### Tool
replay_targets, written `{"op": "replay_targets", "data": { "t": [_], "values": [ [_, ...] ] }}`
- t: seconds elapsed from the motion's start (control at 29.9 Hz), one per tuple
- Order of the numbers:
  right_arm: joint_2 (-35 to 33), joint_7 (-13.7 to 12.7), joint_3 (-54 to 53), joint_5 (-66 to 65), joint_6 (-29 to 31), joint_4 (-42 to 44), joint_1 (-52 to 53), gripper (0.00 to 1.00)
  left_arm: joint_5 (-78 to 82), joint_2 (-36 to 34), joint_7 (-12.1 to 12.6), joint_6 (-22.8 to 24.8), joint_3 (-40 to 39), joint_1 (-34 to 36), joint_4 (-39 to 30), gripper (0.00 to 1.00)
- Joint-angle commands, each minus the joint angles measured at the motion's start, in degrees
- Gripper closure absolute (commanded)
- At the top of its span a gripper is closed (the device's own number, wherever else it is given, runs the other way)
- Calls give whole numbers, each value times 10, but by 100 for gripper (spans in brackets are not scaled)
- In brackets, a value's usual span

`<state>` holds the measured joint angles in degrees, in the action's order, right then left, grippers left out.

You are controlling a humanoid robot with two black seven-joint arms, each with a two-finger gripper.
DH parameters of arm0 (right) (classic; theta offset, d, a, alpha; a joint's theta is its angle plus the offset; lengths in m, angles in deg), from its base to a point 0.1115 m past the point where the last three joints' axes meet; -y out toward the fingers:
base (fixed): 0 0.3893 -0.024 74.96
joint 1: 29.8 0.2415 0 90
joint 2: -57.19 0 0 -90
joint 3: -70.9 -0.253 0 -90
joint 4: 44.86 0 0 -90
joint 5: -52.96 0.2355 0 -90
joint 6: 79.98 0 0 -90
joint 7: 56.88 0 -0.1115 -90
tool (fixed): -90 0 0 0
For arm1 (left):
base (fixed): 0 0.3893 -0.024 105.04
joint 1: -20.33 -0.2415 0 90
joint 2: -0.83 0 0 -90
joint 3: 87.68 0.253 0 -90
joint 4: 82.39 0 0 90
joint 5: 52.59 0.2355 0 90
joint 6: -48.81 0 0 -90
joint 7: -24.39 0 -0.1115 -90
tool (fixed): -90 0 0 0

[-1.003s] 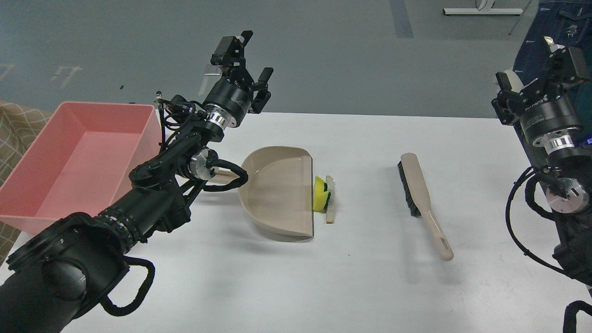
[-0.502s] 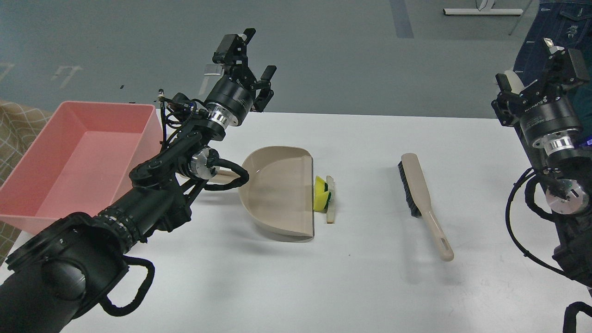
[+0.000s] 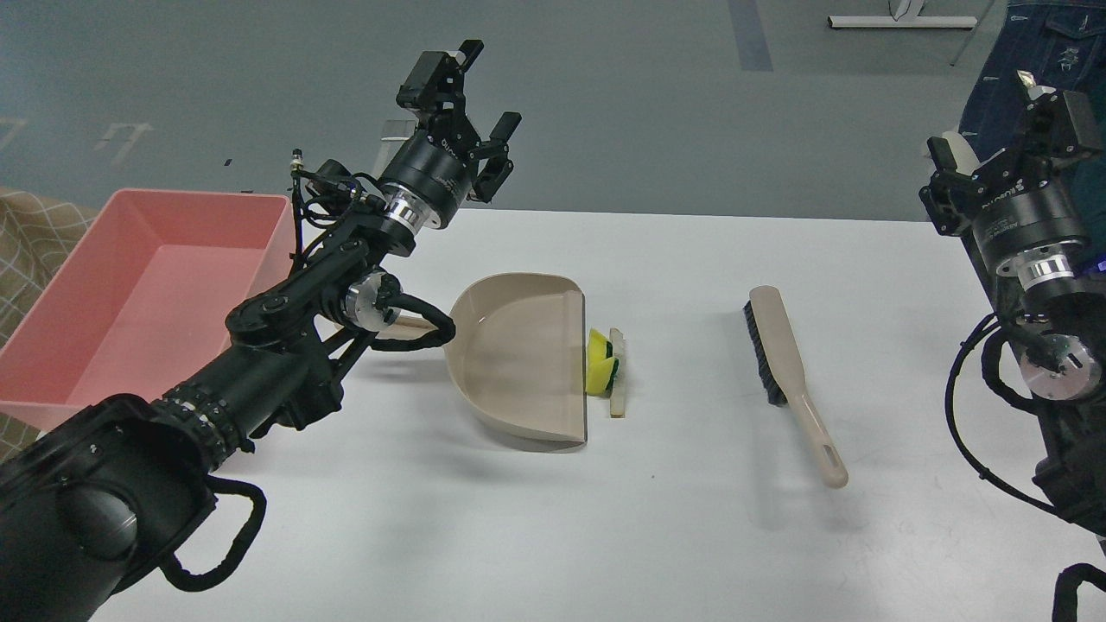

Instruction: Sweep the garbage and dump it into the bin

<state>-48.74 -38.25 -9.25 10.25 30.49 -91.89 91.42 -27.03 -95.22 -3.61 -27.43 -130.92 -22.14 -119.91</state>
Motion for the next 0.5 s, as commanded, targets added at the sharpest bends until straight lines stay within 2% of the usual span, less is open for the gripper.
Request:
{"op": "replay_targets", "data": {
  "t": [0.0, 0.47],
  "values": [
    [0, 0, 0, 0, 0, 0, 1, 1, -8, 3, 0, 1, 0, 0, 0, 2],
    [0, 0, 0, 0, -3, -1, 1, 1, -8, -13, 0, 0, -10, -3, -15, 2]
  ]
}}
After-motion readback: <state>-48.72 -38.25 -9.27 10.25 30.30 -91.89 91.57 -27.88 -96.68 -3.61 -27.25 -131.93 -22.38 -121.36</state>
